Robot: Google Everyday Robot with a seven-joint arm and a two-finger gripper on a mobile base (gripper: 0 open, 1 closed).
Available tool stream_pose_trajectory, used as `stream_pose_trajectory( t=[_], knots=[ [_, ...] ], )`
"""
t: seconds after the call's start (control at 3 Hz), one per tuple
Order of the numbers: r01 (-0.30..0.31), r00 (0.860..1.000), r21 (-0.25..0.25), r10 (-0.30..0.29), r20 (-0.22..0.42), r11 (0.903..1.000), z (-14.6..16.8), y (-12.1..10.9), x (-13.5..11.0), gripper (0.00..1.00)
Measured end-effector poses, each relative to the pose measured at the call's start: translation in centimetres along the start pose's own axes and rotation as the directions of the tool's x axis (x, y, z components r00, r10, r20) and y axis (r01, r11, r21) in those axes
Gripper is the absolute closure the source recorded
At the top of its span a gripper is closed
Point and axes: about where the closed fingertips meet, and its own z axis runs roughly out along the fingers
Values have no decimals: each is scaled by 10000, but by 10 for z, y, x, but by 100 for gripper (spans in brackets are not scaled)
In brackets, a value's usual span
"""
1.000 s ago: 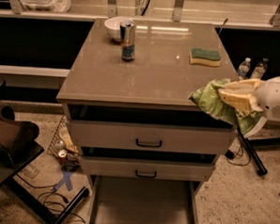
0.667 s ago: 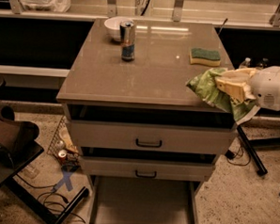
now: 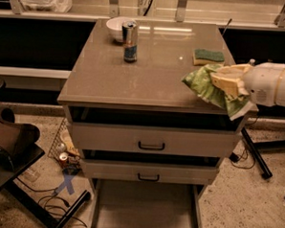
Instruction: Pick green jalapeno chip bag from bottom drawer and place on counter
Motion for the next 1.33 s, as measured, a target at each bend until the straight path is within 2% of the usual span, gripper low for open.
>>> stream_pose_trajectory(
  t=[0.67,1.0,1.33],
  knots=[
    [-50,9990,-415,68,434,9991,62,-5,-18,100],
    [-29,9990,-476,50,452,9989,65,-3,-20,83],
    [-18,9989,-504,41,460,9987,66,-1,-21,59]
  ],
)
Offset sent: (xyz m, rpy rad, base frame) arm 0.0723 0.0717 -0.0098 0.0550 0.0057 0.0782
